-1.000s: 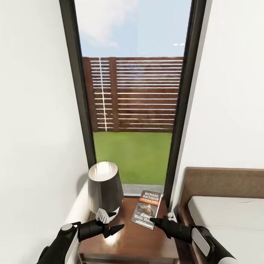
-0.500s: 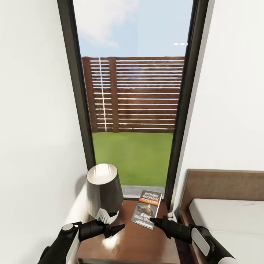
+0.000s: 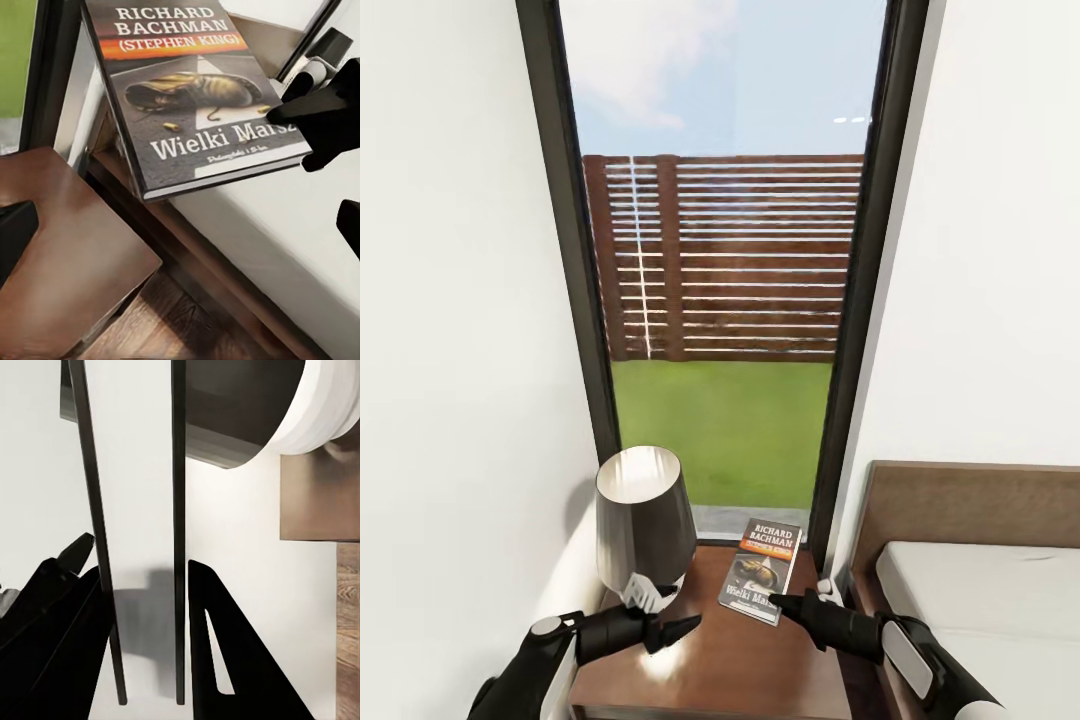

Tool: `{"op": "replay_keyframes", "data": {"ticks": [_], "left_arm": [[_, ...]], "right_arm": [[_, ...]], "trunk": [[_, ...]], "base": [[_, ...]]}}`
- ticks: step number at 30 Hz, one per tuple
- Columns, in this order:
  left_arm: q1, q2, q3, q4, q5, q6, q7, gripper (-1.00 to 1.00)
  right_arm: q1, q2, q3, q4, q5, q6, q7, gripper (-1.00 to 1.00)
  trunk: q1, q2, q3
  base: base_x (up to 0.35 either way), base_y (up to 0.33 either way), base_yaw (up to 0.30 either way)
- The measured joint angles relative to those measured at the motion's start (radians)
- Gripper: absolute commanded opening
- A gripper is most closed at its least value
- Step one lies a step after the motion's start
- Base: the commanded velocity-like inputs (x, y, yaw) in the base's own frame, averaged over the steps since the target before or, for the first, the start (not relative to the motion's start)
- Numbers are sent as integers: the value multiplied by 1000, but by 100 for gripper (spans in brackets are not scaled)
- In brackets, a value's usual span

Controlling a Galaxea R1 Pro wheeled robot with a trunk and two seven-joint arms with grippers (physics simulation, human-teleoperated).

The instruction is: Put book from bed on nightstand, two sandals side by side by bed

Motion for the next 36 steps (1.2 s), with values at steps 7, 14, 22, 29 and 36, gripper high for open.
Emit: {"op": "replay_keyframes", "data": {"ticks": [7, 14, 22, 29, 36], "left_arm": [[0, -1, 0, 4, 3, 0, 127, 100], [0, -1, 0, 4, 3, 0, 140, 100], [0, -1, 0, 4, 3, 0, 141, 100], [11, 9, 10, 16, 3, 10, 136, 100], [51, 11, 9, 16, 4, 11, 136, 100]], "right_arm": [[0, 0, 0, 0, 0, -1, 0, -100], [0, 0, -1, 0, -5, -2, 2, -100], [0, 0, -2, 0, -19, -2, 4, -100], [-9, 3, 3, 0, -60, -2, 13, -100], [-9, 3, 4, 1, -55, -3, -3, -100]], "trunk": [[8, -14, -6], [34, -63, -28], [42, -77, -35], [61, -112, -50], [61, -112, -50]], "base": [[0, 0, 0], [0, 0, 0], [0, 0, 0], [0, 0, 0], [0, 0, 0]]}}
